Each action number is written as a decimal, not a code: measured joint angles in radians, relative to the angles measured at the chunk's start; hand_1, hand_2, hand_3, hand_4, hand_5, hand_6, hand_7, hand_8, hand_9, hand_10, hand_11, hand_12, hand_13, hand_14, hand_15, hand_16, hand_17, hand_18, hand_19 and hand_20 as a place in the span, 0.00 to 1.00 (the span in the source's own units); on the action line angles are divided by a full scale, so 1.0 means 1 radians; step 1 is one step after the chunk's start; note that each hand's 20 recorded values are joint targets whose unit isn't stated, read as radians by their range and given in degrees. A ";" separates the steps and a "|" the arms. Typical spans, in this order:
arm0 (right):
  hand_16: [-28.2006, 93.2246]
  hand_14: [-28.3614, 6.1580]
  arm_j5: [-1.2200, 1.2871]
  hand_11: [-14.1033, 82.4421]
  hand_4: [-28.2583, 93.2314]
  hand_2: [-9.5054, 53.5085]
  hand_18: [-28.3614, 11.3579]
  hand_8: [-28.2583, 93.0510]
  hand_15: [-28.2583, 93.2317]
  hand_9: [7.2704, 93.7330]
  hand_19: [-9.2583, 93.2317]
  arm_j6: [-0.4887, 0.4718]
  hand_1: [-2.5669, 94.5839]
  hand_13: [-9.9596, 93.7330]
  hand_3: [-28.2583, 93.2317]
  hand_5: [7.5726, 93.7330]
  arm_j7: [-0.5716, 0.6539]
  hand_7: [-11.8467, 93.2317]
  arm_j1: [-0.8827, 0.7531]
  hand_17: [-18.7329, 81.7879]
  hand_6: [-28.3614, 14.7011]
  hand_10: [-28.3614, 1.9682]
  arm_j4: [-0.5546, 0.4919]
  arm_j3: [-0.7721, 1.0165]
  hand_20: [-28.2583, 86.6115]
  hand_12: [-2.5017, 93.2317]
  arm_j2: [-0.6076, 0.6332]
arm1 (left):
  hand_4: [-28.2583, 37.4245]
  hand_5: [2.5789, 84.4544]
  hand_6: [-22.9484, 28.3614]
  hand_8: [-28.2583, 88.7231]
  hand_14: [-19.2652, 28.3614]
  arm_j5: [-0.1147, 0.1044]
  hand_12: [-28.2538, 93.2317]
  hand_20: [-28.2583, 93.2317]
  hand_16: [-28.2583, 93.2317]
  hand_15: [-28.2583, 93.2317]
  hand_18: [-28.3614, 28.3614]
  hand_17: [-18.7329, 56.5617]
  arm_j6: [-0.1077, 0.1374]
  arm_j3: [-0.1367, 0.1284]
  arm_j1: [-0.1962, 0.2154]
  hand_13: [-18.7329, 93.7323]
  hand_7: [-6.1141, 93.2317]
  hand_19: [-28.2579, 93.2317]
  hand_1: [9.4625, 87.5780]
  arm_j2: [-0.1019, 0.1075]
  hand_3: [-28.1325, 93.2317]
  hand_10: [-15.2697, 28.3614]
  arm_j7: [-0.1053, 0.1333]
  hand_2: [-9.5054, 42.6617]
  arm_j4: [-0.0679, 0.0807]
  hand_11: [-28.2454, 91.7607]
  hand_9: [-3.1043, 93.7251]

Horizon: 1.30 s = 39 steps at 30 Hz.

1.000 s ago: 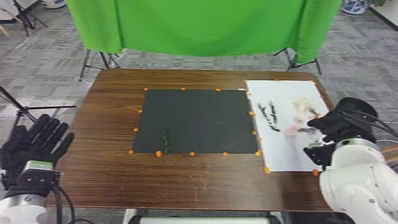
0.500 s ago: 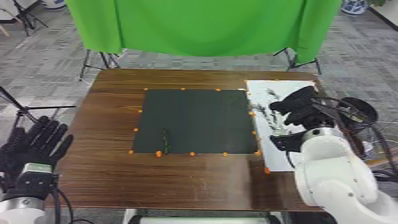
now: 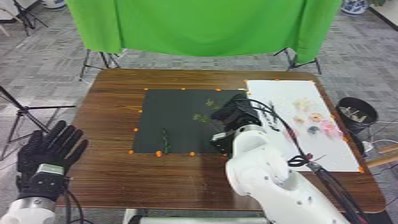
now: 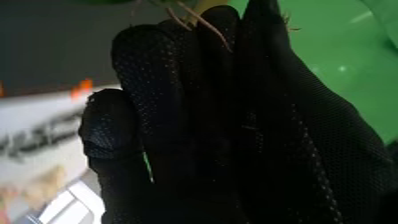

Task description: Arrange flowers

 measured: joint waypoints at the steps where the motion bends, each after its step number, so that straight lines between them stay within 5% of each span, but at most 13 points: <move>1: 0.47 0.52 -0.013 0.25 0.01 0.00 0.06 0.35 0.65 0.92 0.99 0.002 0.61 0.87 0.81 0.88 0.003 0.35 0.013 0.62 0.62 0.53 0.022 -0.020 0.50 0.36 -0.016 | 0.00 0.52 0.63 0.16 0.74 0.002 0.33 0.30 0.16 0.56 0.75 0.16 0.000 0.004 -0.004 0.41 0.23 0.58 0.25 0.000 0.81 0.73 -0.003 0.53 0.001 0.42 0.43; 10: 0.47 0.50 -0.227 0.25 0.02 0.00 0.04 0.35 0.65 0.92 1.00 -0.010 0.60 0.88 0.82 0.88 -0.013 0.35 0.004 0.62 0.61 0.52 0.126 -0.089 0.49 0.36 -0.114 | 0.00 0.53 0.63 0.16 0.74 -0.001 0.33 0.31 0.16 0.57 0.76 0.16 0.013 0.038 -0.043 0.41 0.24 0.59 0.25 -0.006 0.81 0.73 -0.053 0.53 0.006 0.43 0.44; 14: 0.47 0.50 -0.261 0.26 0.02 0.00 0.04 0.35 0.65 0.92 1.00 -0.036 0.60 0.88 0.82 0.88 -0.022 0.35 -0.026 0.62 0.61 0.51 0.155 -0.085 0.48 0.35 -0.148 | 0.00 0.53 0.64 0.16 0.74 -0.016 0.33 0.31 0.16 0.57 0.76 0.16 0.051 0.049 -0.051 0.42 0.24 0.59 0.25 -0.006 0.81 0.73 -0.057 0.53 0.004 0.43 0.44; 19: 0.46 0.50 -0.231 0.27 0.03 0.00 0.04 0.35 0.65 0.91 1.00 -0.050 0.58 0.88 0.82 0.87 -0.020 0.35 -0.064 0.62 0.60 0.51 0.180 -0.069 0.48 0.34 -0.198 | 0.00 0.53 0.64 0.16 0.74 -0.046 0.33 0.31 0.15 0.57 0.76 0.16 0.063 0.061 -0.069 0.42 0.24 0.59 0.25 -0.004 0.81 0.73 -0.044 0.54 0.012 0.43 0.44; 25: 0.46 0.49 -0.227 0.29 0.03 0.00 0.04 0.32 0.65 0.90 1.00 -0.010 0.57 0.87 0.83 0.83 -0.015 0.34 -0.066 0.63 0.58 0.47 0.225 -0.064 0.48 0.32 -0.236 | 0.00 0.53 0.63 0.16 0.74 -0.035 0.33 0.30 0.15 0.58 0.76 0.16 0.065 0.075 -0.151 0.42 0.25 0.59 0.25 0.016 0.81 0.74 -0.042 0.54 0.040 0.43 0.45; 29: 0.45 0.47 -0.253 0.30 0.03 0.00 0.04 0.31 0.65 0.88 1.00 0.077 0.56 0.87 0.84 0.81 -0.028 0.33 -0.056 0.63 0.55 0.45 0.274 -0.072 0.48 0.31 -0.246 | 0.00 0.53 0.63 0.16 0.75 -0.022 0.33 0.30 0.15 0.58 0.76 0.16 0.078 0.088 -0.197 0.42 0.25 0.59 0.25 0.025 0.81 0.74 -0.042 0.54 0.047 0.44 0.45; 39: 0.44 0.46 -0.257 0.33 0.03 0.00 0.04 0.27 0.64 0.82 1.00 0.075 0.52 0.86 0.86 0.77 -0.013 0.28 -0.056 0.62 0.51 0.37 0.260 -0.091 0.47 0.20 -0.236 | 0.00 0.53 0.64 0.16 0.74 -0.020 0.33 0.30 0.15 0.58 0.76 0.16 0.076 0.085 -0.192 0.42 0.25 0.59 0.25 0.027 0.81 0.74 -0.029 0.54 0.047 0.44 0.45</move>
